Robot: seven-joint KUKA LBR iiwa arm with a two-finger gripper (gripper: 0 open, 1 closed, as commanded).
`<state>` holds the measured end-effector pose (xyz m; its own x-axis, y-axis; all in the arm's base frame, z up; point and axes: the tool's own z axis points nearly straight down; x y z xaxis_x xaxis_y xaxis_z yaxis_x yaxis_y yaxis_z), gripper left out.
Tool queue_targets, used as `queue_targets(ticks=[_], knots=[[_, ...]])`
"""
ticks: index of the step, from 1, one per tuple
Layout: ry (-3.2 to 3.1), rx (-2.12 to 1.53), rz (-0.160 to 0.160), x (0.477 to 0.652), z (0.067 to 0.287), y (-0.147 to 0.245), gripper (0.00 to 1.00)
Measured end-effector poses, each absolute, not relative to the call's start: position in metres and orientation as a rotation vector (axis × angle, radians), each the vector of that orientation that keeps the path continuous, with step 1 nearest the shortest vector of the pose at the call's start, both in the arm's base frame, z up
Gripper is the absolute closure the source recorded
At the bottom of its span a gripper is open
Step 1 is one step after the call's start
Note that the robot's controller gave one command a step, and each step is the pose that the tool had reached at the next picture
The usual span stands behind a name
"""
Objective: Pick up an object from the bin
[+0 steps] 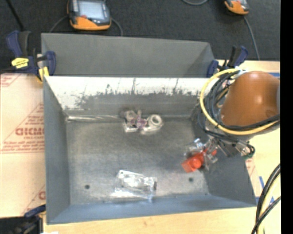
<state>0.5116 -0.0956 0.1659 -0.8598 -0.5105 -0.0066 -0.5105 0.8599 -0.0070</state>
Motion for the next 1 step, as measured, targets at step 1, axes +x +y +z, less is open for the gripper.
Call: queue_targets(ticks=[1], knots=[[2.502, -1.892, -0.005, 0.5176, 0.2625, -0.0739, 1.00]])
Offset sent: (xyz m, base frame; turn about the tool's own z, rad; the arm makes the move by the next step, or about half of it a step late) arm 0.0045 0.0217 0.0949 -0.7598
